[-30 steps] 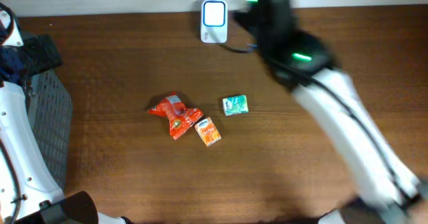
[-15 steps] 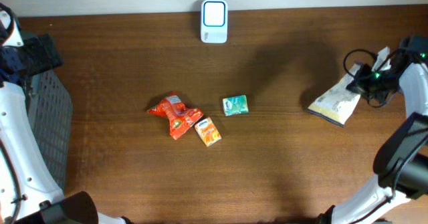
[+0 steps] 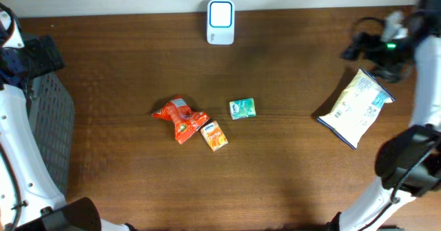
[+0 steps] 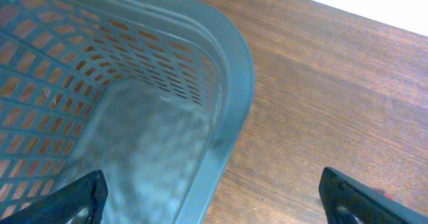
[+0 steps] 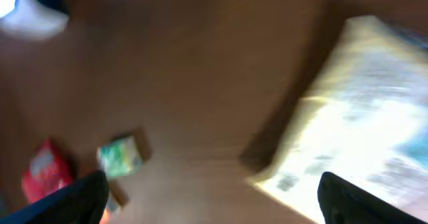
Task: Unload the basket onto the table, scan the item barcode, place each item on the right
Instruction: 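Move the cream bag right and release it on the table, then reach the right gripper to the green tissue pack and grasp it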
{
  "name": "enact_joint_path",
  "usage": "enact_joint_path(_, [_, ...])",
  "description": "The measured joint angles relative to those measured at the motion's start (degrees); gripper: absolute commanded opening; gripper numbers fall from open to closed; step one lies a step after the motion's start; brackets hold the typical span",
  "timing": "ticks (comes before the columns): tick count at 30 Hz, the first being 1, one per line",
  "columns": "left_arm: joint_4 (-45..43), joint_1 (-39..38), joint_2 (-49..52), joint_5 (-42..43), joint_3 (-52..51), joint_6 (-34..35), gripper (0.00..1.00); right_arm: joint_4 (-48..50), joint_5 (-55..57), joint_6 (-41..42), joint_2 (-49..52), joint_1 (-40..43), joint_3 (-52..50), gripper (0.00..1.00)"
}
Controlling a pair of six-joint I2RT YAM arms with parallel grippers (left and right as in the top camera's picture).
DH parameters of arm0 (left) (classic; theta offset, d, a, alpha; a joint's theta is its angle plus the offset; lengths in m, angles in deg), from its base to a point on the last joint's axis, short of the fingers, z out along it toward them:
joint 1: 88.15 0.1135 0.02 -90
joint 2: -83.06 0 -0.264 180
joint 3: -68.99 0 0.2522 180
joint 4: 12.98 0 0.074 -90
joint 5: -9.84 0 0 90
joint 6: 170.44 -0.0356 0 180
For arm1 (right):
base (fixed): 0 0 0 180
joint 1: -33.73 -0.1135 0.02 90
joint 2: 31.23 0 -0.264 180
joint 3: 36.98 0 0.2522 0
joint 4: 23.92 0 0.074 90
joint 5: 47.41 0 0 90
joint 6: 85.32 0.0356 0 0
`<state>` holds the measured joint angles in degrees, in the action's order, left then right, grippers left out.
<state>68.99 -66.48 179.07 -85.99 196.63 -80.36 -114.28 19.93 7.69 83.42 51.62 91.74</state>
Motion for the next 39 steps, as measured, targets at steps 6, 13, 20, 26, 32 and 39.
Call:
enact_joint_path(6, [0.0,0.0,0.0,0.0,0.0,0.0,0.99,0.2,0.0,-16.3,1.8,-23.5,-2.8,0.81])
enact_joint_path(13, [0.0,0.0,0.0,0.0,0.0,0.0,0.99,0.3,5.1,-20.8,6.2,-41.5,-10.0,0.73])
enact_joint_path(20, [0.0,0.0,0.0,0.0,0.0,0.0,0.99,12.4,5.9,-21.1,7.3,-49.2,-24.9,0.73])
enact_joint_path(26, [0.0,0.0,0.0,0.0,0.0,0.0,0.99,22.2,6.4,-20.9,7.4,-47.6,-26.3,0.74])
enact_joint_path(32, [0.0,0.0,0.0,0.0,0.0,0.0,0.99,35.7,8.5,-6.2,7.5,-38.0,-26.4,0.70])
enact_joint_path(39, [0.1,0.0,0.0,0.0,0.0,0.0,0.99,23.3,2.0,1.7,7.2,-33.0,-14.4,0.77])
